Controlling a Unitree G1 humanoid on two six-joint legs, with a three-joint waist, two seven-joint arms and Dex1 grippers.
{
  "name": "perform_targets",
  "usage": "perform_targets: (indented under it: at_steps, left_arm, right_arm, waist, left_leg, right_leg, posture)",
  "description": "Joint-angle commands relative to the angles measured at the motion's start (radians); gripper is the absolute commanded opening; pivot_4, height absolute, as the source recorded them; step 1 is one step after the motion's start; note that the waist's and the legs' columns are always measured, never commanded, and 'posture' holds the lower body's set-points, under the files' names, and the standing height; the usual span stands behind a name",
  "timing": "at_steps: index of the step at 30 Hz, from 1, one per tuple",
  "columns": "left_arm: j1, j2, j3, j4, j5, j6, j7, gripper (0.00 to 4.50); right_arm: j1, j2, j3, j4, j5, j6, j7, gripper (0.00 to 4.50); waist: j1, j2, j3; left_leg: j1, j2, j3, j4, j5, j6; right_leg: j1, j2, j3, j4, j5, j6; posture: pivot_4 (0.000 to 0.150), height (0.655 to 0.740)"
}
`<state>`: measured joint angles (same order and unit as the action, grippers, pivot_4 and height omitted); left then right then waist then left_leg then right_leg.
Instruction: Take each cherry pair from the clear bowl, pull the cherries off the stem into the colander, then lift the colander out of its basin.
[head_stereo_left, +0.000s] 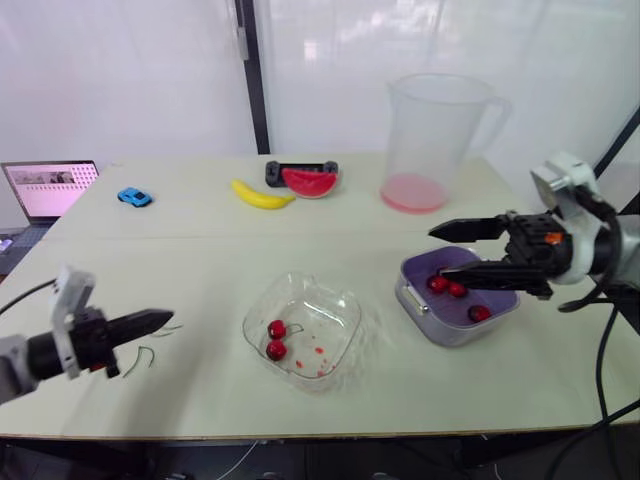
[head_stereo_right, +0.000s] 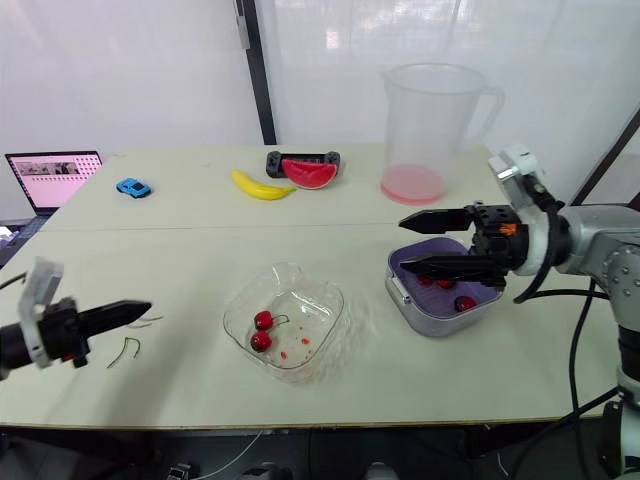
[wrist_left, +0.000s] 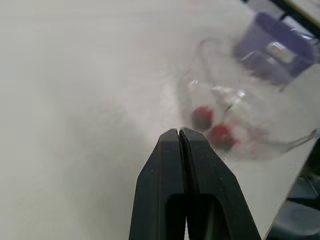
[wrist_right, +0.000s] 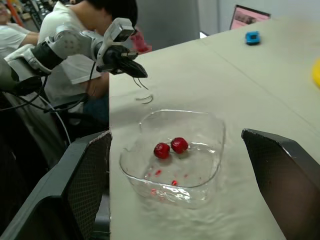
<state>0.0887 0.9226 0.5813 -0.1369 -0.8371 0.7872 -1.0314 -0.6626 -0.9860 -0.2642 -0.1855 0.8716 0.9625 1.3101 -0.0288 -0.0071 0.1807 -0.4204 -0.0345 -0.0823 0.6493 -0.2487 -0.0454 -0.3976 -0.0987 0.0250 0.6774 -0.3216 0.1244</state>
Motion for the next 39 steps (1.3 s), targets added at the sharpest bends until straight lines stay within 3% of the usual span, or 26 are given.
perform_targets:
  at_steps: [1, 7, 16, 26, 34, 39]
  left_arm:
    - [0.023, -0.032, 0.043, 0.070, 0.044, -0.062, 0.017, 0.00]
    - [0.033, -0.084, -0.020, 0.167, 0.153, -0.135, 0.072, 0.00]
    - [-0.003, -0.080, -0.072, 0.332, 0.256, -0.219, 0.061, 0.00]
    - [-0.021, -0.093, -0.022, 0.368, 0.223, -0.237, 0.035, 0.00]
    - [-0.025, -0.068, 0.003, 0.420, 0.217, -0.263, -0.023, 3.83]
    - [-0.038, -0.023, 0.076, 0.406, 0.167, -0.257, -0.090, 3.83]
  right_arm:
    - [-0.031, 0.011, 0.007, -0.034, 0.025, -0.025, -0.014, 4.46]
    - [-0.032, 0.018, 0.036, -0.067, 0.033, -0.030, -0.041, 4.46]
    - [-0.023, 0.001, 0.040, -0.098, 0.048, -0.020, -0.072, 4.46]
    - [-0.029, 0.000, 0.055, -0.085, 0.039, -0.032, -0.076, 4.46]
    - [-0.028, 0.001, 0.066, -0.079, 0.033, -0.043, -0.074, 4.50]
    - [-0.022, -0.016, 0.062, -0.092, 0.053, -0.024, -0.070, 4.50]
  waist:
    - [0.007, 0.000, 0.000]
    - [0.015, 0.000, 0.000]
    - [0.014, 0.000, 0.000]
    - [0.012, 0.000, 0.000]
    - [0.012, 0.000, 0.000]
    - [0.012, 0.000, 0.000]
  left_leg:
    - [0.000, 0.000, 0.000, 0.000, 0.000, 0.000]
    - [0.000, 0.001, 0.000, 0.000, 0.000, 0.000]
    - [0.000, 0.001, 0.000, -0.001, 0.000, 0.000]
    - [0.000, 0.001, 0.000, -0.001, 0.000, 0.000]
    - [0.000, 0.001, 0.000, -0.001, 0.000, 0.000]
    - [0.000, 0.001, 0.000, -0.001, 0.000, 0.000]
  right_leg:
    - [0.000, 0.000, 0.000, -0.001, 0.000, 0.000]
    - [0.002, 0.000, -0.001, -0.004, 0.000, 0.000]
    - [0.001, 0.000, 0.000, -0.005, 0.000, 0.000]
    - [0.001, -0.001, 0.000, -0.005, 0.000, 0.000]
    - [0.001, -0.001, -0.001, -0.005, 0.000, 0.000]
    - [0.001, -0.001, -0.001, -0.005, 0.000, 0.000]
  posture:
    - [0.150, 0.7400]
    - [0.150, 0.7400]
    - [0.150, 0.7400]
    - [0.150, 0.7400]
    - [0.150, 0.7400]
    - [0.150, 0.7400]
